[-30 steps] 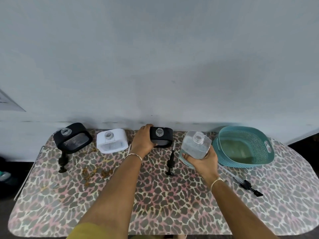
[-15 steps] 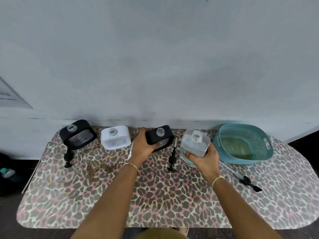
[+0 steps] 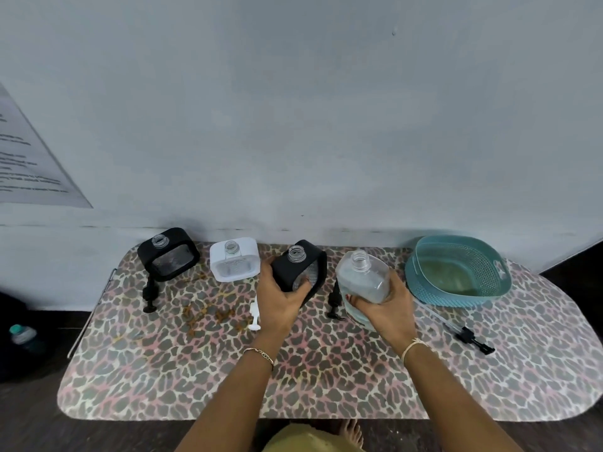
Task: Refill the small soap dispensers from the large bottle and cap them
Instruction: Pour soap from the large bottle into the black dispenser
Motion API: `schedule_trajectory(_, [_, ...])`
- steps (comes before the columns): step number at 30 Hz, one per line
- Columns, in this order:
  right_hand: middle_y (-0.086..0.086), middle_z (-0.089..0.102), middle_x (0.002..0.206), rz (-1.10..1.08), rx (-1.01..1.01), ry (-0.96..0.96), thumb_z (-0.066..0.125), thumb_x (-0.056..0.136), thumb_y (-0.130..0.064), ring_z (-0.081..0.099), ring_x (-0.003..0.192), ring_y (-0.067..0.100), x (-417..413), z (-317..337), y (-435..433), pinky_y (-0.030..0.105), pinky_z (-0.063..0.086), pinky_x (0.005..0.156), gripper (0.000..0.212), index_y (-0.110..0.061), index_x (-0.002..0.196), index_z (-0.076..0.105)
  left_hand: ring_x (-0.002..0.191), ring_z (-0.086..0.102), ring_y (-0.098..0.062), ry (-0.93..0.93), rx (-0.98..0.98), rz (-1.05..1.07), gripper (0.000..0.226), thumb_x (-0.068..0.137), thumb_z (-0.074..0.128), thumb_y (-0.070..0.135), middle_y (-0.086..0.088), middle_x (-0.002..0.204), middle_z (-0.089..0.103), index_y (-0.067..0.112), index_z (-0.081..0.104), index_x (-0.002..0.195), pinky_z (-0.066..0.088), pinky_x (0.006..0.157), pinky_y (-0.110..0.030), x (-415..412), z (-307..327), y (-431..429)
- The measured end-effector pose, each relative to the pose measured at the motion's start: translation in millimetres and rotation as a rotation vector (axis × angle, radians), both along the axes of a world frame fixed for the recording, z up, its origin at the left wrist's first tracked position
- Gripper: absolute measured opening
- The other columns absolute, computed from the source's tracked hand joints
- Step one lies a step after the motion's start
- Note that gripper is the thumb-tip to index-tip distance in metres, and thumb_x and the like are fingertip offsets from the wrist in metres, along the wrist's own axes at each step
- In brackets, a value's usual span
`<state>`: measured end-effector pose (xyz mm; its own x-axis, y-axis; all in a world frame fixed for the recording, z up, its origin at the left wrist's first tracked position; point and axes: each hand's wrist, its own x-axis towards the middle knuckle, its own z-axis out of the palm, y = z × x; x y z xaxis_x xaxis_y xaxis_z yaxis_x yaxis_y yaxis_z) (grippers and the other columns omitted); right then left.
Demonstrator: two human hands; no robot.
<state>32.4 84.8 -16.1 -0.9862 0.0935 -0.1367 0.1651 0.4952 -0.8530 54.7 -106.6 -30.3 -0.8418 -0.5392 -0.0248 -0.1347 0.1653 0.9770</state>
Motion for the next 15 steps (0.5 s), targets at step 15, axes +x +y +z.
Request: schedule_trajectory(15, [-0.003, 0.063, 0.114, 0.246, 0.519, 0.101, 0.083, 0.065, -0.042, 0.059, 0.101, 0.018, 12, 52, -3, 0.025, 0.040, 0.072, 0.079, -0.020, 0.133, 0.048, 0.094, 0.053, -0.017, 0.031, -0.278, -0.016, 0.054, 0.067, 0.084, 0.020, 0.003, 0.101, 0.056, 0.017, 0.054, 0.111, 0.050, 0.080, -0.031, 15, 2, 7])
